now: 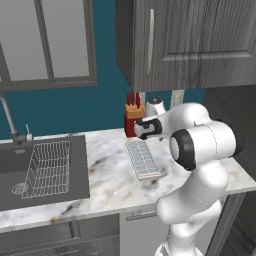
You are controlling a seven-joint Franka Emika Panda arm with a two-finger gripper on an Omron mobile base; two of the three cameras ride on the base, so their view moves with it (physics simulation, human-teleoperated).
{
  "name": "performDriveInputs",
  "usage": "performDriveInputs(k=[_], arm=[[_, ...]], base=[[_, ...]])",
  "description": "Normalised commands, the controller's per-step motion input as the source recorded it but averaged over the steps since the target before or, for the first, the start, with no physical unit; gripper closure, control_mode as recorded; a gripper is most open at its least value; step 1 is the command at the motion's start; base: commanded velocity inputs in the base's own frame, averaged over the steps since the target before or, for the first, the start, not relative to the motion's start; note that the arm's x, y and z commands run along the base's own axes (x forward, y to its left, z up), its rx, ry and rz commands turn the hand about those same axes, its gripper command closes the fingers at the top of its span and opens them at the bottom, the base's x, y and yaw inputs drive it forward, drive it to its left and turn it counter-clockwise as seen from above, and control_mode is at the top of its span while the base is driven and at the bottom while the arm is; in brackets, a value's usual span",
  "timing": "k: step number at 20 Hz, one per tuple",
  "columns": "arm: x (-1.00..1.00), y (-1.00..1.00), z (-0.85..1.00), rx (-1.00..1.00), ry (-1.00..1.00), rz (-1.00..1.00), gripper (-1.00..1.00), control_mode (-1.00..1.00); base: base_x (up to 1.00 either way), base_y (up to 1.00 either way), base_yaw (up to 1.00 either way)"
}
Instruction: The ice cube tray has been filled with water. Take the tray and place it in the freezer to make ice. Close the freezer door after placing the tray.
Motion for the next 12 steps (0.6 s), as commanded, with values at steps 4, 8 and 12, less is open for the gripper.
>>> performDriveInputs(k=[4,8,12], arm=[[0.28,-0.03,-0.15,0.00,0.01,-0.04,-1.00,-1.00],[0.25,-0.07,-0.20,0.00,0.02,-0.04,-1.00,-1.00],[0.24,-0.03,-0.22,0.00,0.01,-0.04,-1.00,-1.00]], base=[[0.00,0.00,0.00],[0.00,0.00,0.00],[0.00,0.00,0.00]])
